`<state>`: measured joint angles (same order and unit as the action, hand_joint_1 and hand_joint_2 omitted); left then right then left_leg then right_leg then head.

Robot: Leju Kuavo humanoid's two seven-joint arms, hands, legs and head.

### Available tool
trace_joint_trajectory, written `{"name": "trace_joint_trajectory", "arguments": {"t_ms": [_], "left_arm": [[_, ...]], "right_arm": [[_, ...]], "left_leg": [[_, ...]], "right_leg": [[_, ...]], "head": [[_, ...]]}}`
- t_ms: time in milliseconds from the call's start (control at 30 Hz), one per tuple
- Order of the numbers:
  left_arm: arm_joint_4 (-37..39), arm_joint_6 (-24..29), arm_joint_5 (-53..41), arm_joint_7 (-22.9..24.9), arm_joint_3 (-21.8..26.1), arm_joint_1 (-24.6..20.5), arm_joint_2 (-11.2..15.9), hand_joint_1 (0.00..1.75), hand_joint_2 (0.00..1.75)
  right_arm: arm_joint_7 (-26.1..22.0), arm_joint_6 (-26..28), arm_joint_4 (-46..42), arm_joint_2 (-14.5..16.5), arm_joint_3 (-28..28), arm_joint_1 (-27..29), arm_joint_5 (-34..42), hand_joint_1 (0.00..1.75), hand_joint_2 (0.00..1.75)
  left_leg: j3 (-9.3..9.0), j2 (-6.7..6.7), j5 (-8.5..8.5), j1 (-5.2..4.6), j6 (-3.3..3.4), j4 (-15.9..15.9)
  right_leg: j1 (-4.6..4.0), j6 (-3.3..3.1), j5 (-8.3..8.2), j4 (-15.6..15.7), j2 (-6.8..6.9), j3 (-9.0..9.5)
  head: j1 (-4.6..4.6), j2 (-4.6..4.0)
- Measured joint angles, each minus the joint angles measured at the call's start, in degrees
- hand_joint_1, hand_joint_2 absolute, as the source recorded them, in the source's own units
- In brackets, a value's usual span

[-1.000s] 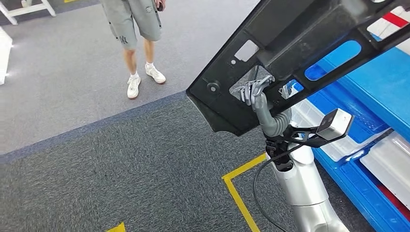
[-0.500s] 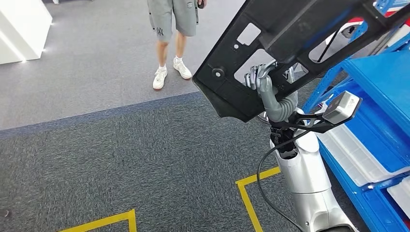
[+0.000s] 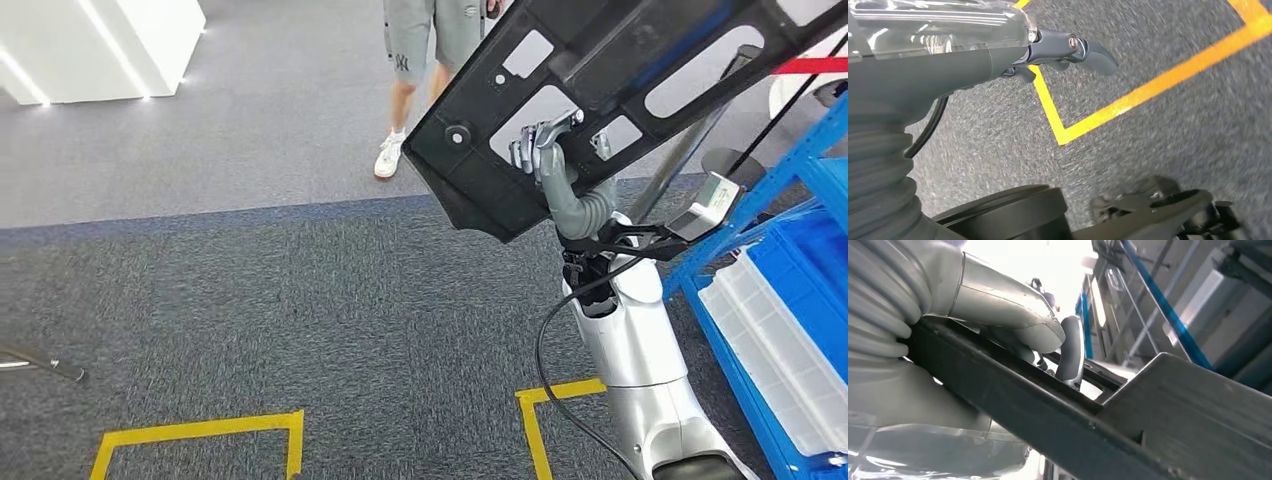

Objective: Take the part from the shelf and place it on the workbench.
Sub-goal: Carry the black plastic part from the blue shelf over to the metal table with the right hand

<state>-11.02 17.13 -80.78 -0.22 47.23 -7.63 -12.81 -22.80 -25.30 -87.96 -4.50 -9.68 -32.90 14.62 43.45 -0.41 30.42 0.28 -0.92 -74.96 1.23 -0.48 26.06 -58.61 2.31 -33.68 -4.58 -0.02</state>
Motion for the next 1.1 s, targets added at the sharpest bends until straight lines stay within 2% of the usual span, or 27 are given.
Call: {"name": "trace_joint_trajectory", "arguments": {"t_ms": [33,67,133,167,200,267,333,367,400,433,467,500,533,567,633,667,700,733,767,800,867,933,967,1000,1033,1067,1100], "left_arm": [[0.0,0.0,0.0,0.0,0.0,0.0,0.0,0.0,1.75],[0.0,0.0,0.0,0.0,0.0,0.1,0.0,0.0,1.75],[0.0,0.0,0.0,0.1,0.0,0.5,0.0,0.0,1.75],[0.0,0.0,0.0,0.1,0.0,0.6,0.1,0.0,1.75],[0.0,0.0,-0.1,0.2,0.0,0.7,0.1,0.0,1.75],[0.0,0.0,0.0,0.2,0.0,0.8,0.1,0.0,1.75],[0.0,0.0,0.0,0.1,0.1,1.0,0.0,0.0,1.75],[0.0,0.0,0.0,0.1,0.1,1.0,0.0,0.0,1.75],[0.0,0.0,0.0,0.0,0.1,1.0,0.0,0.0,1.75],[0.0,0.0,0.0,-0.1,0.1,1.0,-0.1,0.0,1.75],[0.0,0.0,0.1,-0.2,0.1,1.0,-0.1,0.0,1.75],[0.0,0.0,0.1,-0.3,0.1,1.1,-0.1,0.0,1.75],[0.0,-0.1,0.0,-0.2,0.1,1.1,-0.1,0.0,1.75],[0.0,-0.2,-0.2,-0.2,0.1,1.0,-0.1,0.0,1.75],[0.0,-0.4,-0.7,0.1,0.1,0.8,-0.1,0.0,1.75],[0.0,-0.4,-0.9,0.2,0.1,0.7,-0.1,0.0,1.75],[0.0,-0.4,-1.0,0.3,0.1,0.6,-0.1,0.0,1.75],[0.0,-0.4,-1.1,0.4,0.1,0.5,-0.1,0.0,1.75],[0.0,-0.4,-1.3,0.4,0.1,0.5,0.0,0.0,1.75],[0.0,-0.3,-1.4,0.4,0.1,0.4,0.0,0.0,1.75],[0.0,-0.3,-1.5,0.5,0.1,0.3,0.1,0.0,1.75],[0.0,-0.2,-1.2,0.7,0.1,0.0,0.1,0.0,1.75],[0.0,-0.1,-1.0,0.7,0.1,-0.1,0.2,0.0,1.75],[0.0,0.1,-0.7,0.7,0.1,-0.3,0.2,0.0,1.75],[0.0,0.2,-0.4,0.7,0.1,-0.3,0.2,0.0,1.75],[0.0,0.3,-0.3,0.7,0.1,-0.3,0.2,0.0,1.75],[0.0,0.4,-0.2,0.7,0.1,-0.2,0.2,0.0,1.75]], "right_arm": [[0.0,0.0,0.2,0.0,0.0,0.0,0.0,1.75,1.75],[0.0,0.0,0.3,0.0,0.0,-0.1,0.0,1.75,1.75],[0.0,0.0,0.4,0.0,0.0,-0.2,-0.1,1.75,1.75],[0.0,0.0,0.5,0.0,0.0,-0.3,-0.1,1.75,1.75],[0.0,0.0,0.6,0.0,0.0,-0.4,-0.1,1.75,1.75],[0.0,0.0,0.7,0.0,-0.1,-0.5,-0.1,1.75,1.75],[0.0,-0.1,0.8,-0.2,-0.2,-0.6,-0.2,1.75,1.75],[0.0,-0.1,0.8,-0.3,-0.1,-0.5,-0.3,1.75,1.75],[-0.1,-0.1,0.8,-0.5,-0.1,-0.4,-0.4,1.75,1.75],[-0.2,0.0,0.8,-0.7,-0.1,-0.1,-0.6,1.75,1.75],[-0.4,0.1,0.8,-1.0,0.0,0.4,-0.8,1.75,1.75],[-0.6,0.2,0.9,-1.2,0.0,0.9,-1.0,1.75,1.75],[-0.8,0.3,0.9,-1.4,0.1,1.3,-1.2,1.75,1.75],[-1.1,0.4,1.0,-1.6,0.1,1.6,-1.3,1.75,1.75],[-1.8,0.3,1.0,-2.0,0.2,2.2,-1.5,1.75,1.75],[-2.1,0.3,0.9,-2.2,0.3,2.5,-1.6,1.75,1.75],[-2.4,0.3,0.9,-2.3,0.4,2.8,-1.6,1.75,1.75],[-2.6,0.3,0.8,-2.4,0.5,3.1,-1.7,1.75,1.75],[-2.7,0.3,0.7,-2.5,0.5,3.4,-1.8,1.75,1.75],[-2.8,0.4,0.4,-2.6,0.6,3.6,-2.0,1.75,1.75],[-2.8,0.5,-0.3,-2.6,0.6,4.1,-2.3,1.75,1.75],[-2.8,0.5,-1.0,-2.6,0.6,4.6,-2.4,1.75,1.75],[-2.8,0.4,-1.1,-2.6,0.6,4.7,-2.5,1.75,1.75],[-2.8,0.3,-1.0,-2.6,0.6,4.8,-2.7,1.75,1.75],[-2.8,0.2,-1.0,-2.5,0.5,4.7,-2.8,1.75,1.75],[-2.9,0.2,-0.9,-2.3,0.5,4.6,-3.0,1.75,1.75],[-2.9,0.2,-0.9,-2.2,0.5,4.5,-3.0,1.75,1.75]], "left_leg": [[-0.93,0.21,-1.4,0.07,-0.01,1.7],[-2.92,0.72,-3.45,0.08,0.1,5.5],[-6.87,3.13,-5.99,-0.43,0.76,13.1],[-7.87,4.07,-6.39,-0.75,1.19,15.3],[-8.06,4.49,-6.19,-1.08,1.59,16.0],[-8.0,3.25,-6.4,-1.1,2.32,16.5],[-8.44,1.97,-6.76,-0.85,3.01,17.2],[-8.67,1.38,-6.93,-0.71,3.3,17.5],[-8.73,0.78,-6.98,-0.72,3.48,17.6],[-8.72,0.1,-6.99,-0.72,3.63,17.6],[-8.7,-0.73,-6.98,-0.73,3.7,17.5],[-8.7,-1.54,-6.95,-0.74,3.72,17.4],[-8.71,-2.3,-6.91,-0.74,3.7,17.3],[-8.72,-3.09,-6.83,-0.72,3.6,17.1],[-8.49,-4.44,-6.52,-0.7,3.16,16.4],[-8.22,-5.07,-6.41,-0.66,2.85,16.1],[-7.95,-5.55,-6.36,-0.6,2.55,16.0],[-7.71,-6.04,-6.42,-0.52,2.21,15.9],[-7.55,-6.53,-6.47,-0.43,1.86,16.0],[-7.45,-6.38,-6.37,-0.4,1.57,15.8],[-6.27,-4.1,-4.78,-0.51,1.03,13.2],[-3.06,-1.13,-1.37,-0.36,0.64,6.2],[-1.33,-0.53,0.0,-0.23,0.48,2.6],[-0.21,-0.18,0.57,-0.13,0.38,0.2],[-0.23,-0.01,0.01,-0.08,0.35,0.2],[-1.39,0.24,-1.43,-0.06,0.43,2.3],[-3.52,0.93,-3.41,-0.11,0.63,6.3]], "right_leg": [[-0.02,0.07,0.16,0.0,0.71,0.2],[-0.03,0.19,0.36,0.0,1.37,0.5],[-0.22,0.57,0.71,0.0,2.46,0.97],[-0.38,0.83,0.82,0.0,2.99,1.06],[-0.53,1.09,0.88,0.1,3.54,1.09],[-0.66,1.71,1.08,0.2,4.72,1.3],[-0.45,2.25,2.2,-0.9,3.23,1.12],[-0.3,2.42,3.6,-3.3,1.53,0.05],[-0.22,2.49,5.29,-6.9,-0.3,-1.71],[-0.2,2.54,6.87,-10.9,-1.35,-3.88],[-0.19,2.6,7.86,-14.5,-1.98,-5.92],[-0.16,2.65,7.64,-16.0,-2.16,-6.99],[-0.1,2.67,6.42,-15.4,-2.23,-7.07],[0.01,2.65,4.16,-12.2,-2.45,-5.9],[0.34,2.54,0.69,-4.5,-4.6,-2.6],[0.42,2.46,-0.23,-1.8,-5.68,-1.45],[0.38,2.34,-0.23,-0.8,-6.47,-1.07],[0.25,2.16,-0.21,-0.7,-6.5,-1.13],[0.27,1.82,-0.27,-0.7,-5.92,-1.11],[0.29,1.47,-0.33,-0.5,-5.35,-0.98],[0.41,0.7,-0.37,-0.1,-4.04,-0.57],[0.12,0.17,-0.18,0.0,-2.52,-0.28],[-0.01,0.04,-0.08,0.0,-1.74,-0.22],[-0.12,-0.01,0.03,0.0,-0.92,-0.14],[-0.18,-0.01,0.15,-0.1,-0.17,-0.04],[-0.22,0.05,0.29,-0.1,0.49,0.14],[-0.27,0.16,0.47,-0.1,1.14,0.39]], "head": [[0.0,0.0],[0.0,0.0],[0.0,0.0],[0.01,0.0],[0.01,0.0],[0.01,0.0],[0.01,0.0],[0.02,0.0],[0.02,0.0],[0.02,0.0],[0.02,0.0],[0.02,0.0],[0.02,0.0],[0.02,0.0],[0.02,0.0],[0.02,0.0],[0.02,0.0],[0.02,0.0],[0.01,0.0],[0.01,0.0],[0.01,0.0],[0.01,0.0],[0.01,0.0],[0.01,0.0],[0.01,0.0],[0.01,0.0],[0.01,0.0]]}}
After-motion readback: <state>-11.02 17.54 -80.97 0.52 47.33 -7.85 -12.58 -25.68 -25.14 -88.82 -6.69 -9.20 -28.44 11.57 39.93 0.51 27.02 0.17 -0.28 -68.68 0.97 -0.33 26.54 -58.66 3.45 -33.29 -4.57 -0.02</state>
